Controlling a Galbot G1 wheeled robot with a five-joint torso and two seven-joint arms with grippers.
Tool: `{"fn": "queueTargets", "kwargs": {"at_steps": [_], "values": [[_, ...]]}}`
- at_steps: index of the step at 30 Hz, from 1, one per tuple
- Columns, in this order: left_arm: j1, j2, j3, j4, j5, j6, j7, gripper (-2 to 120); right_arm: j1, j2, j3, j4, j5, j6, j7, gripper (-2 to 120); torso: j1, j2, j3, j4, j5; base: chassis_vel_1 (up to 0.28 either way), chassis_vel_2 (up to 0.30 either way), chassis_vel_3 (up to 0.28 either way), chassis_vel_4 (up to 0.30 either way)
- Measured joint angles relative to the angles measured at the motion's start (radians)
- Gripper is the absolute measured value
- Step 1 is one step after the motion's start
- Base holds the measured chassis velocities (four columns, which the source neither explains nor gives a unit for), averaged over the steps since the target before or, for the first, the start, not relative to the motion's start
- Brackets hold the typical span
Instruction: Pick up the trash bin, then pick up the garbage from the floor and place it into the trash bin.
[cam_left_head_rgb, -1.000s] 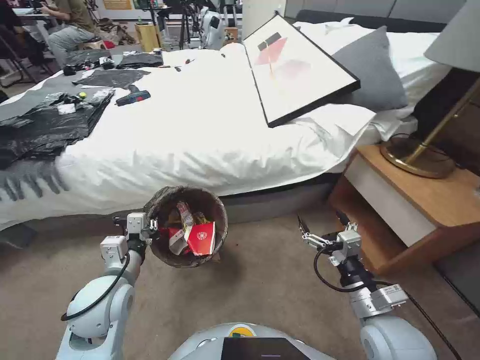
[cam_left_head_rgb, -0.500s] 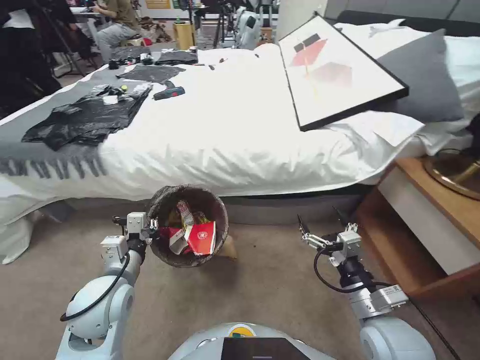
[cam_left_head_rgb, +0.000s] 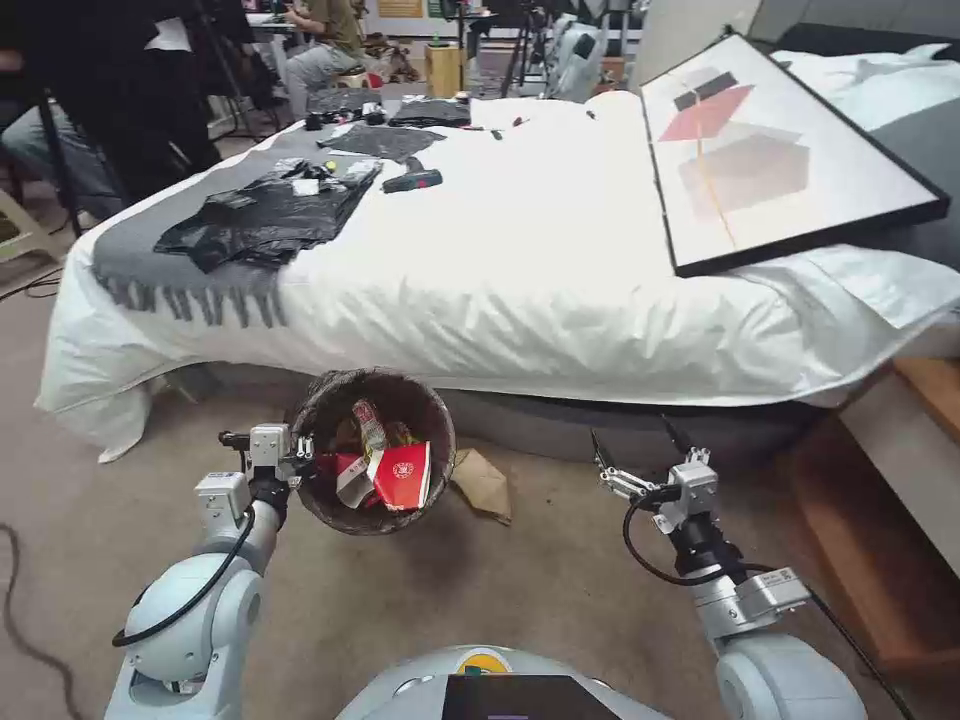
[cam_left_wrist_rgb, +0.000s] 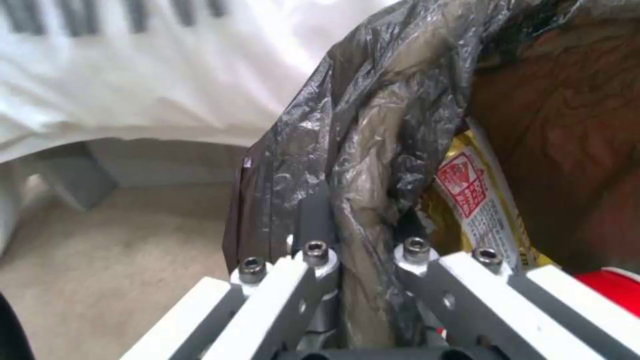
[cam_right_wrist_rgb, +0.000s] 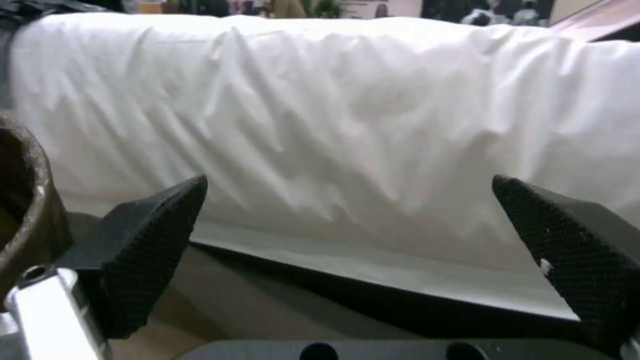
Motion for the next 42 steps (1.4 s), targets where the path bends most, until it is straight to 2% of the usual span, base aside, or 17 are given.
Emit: {"fn": "queueTargets", "kwargs": {"at_steps": [23, 28, 33, 36, 42], "values": [[0.000, 0.003, 0.002, -0.009, -0.002, -0.009, 0.000, 3, 0.002, 0.001, -0.009, -0.005, 0.003, -0.018, 0.014, 100, 0.000, 0.000, 0.000, 0.0003, 0.0000, 0.080, 0.082, 0.085, 0.084], [0.001, 0.001, 0.004, -0.008, 0.007, -0.015, 0.000, 3, 0.017, -0.008, -0.013, -0.020, 0.027, -0.061, 0.041, 100, 0.000, 0.000, 0.000, 0.0000, 0.0000, 0.020, 0.021, 0.016, 0.021], [0.001, 0.000, 0.005, -0.007, 0.009, -0.020, 0.000, 3, 0.061, -0.023, -0.030, -0.053, 0.069, -0.150, 0.089, 100, 0.000, 0.000, 0.000, -0.0002, 0.0000, 0.000, 0.000, 0.000, 0.000], [0.001, -0.001, 0.005, -0.007, 0.009, -0.020, 0.000, 3, 0.103, -0.039, -0.051, -0.077, 0.146, -0.225, 0.134, 100, 0.000, 0.000, 0.000, 0.0001, 0.0000, 0.000, 0.000, 0.000, 0.000], [0.001, -0.002, 0.004, -0.008, 0.009, -0.020, 0.000, 3, 0.177, -0.067, -0.084, -0.155, 0.211, -0.299, 0.182, 100, 0.000, 0.000, 0.000, 0.0000, 0.0000, 0.000, 0.000, 0.000, 0.000]]}}
